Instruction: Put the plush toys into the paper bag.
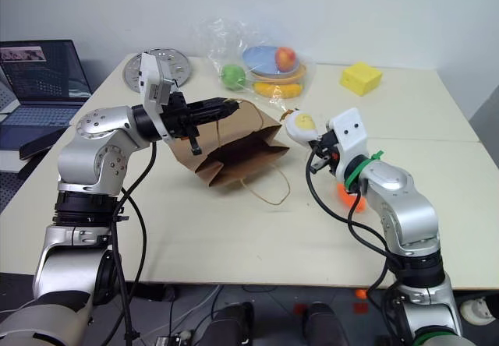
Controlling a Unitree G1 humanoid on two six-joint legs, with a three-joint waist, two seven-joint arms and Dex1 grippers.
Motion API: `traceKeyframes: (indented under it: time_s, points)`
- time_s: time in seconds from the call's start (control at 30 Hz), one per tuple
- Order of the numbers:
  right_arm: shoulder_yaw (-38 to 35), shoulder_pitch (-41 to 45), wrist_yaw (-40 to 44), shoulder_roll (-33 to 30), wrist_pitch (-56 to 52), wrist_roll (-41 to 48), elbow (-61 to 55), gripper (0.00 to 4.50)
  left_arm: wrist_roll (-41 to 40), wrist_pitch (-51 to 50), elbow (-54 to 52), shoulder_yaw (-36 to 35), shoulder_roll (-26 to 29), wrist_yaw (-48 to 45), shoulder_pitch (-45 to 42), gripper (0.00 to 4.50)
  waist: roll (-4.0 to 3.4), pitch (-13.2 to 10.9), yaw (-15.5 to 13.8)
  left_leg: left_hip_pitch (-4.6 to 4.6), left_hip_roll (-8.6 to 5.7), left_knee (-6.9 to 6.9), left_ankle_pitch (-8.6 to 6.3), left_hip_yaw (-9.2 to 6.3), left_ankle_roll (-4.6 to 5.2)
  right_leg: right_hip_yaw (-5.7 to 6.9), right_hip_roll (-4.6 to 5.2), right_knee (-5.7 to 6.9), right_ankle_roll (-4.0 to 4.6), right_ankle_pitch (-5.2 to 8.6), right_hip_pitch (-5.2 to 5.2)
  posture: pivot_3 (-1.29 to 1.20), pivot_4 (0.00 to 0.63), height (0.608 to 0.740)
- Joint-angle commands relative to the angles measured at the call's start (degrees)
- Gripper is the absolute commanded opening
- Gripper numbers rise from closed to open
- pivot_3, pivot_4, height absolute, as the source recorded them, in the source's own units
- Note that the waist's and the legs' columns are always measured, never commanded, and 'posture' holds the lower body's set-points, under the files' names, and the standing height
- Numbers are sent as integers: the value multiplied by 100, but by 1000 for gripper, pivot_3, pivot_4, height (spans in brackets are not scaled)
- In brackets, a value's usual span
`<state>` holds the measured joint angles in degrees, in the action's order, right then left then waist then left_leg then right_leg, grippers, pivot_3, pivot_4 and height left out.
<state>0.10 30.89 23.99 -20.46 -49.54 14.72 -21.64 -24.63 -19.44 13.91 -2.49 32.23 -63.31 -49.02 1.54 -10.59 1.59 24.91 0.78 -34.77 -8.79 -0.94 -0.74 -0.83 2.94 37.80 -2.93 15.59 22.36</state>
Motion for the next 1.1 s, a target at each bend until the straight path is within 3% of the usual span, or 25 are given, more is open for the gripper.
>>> traceKeyframes:
  time_s: [0.03,0.27,0.43,0.63,0.8,1.1]
  points:
    - [160,46,-60,-79,-140,1,-373,16,-4,85,-98,-49,26,-22,-149,0,0,0,-2,0,-1,0,-1,0,-1,-1,2,-1,0,0,0,0,150,740]
    - [641,-274,450,-680,-716,293,-943,16,20,97,-87,-41,41,-18,-148,0,0,0,-18,5,-8,-1,-1,-1,-2,-3,11,-10,0,0,-1,0,150,740]
    - [675,-218,585,-724,-819,502,-1102,16,1,79,-115,-44,9,-8,-136,0,0,0,-11,4,-5,-1,-1,-3,-2,-1,10,-10,2,2,-1,0,150,740]
    - [1072,178,544,-437,-905,523,-851,16,-17,45,-135,-9,-14,-65,-145,0,0,0,5,4,-3,-1,-2,-5,-2,0,9,-9,0,1,0,0,150,740]
    - [1561,562,498,30,-355,173,157,16,-42,3,-158,29,-125,-93,-194,0,0,0,3,4,-7,-2,-1,-3,-2,0,9,-9,0,0,0,0,150,740]
    - [1744,1503,361,1054,516,-261,2030,16,-231,-363,-460,110,-136,-343,-180,0,-1,-1,11,4,-4,-1,-1,1,-2,3,0,-4,-4,-2,1,0,150,740]
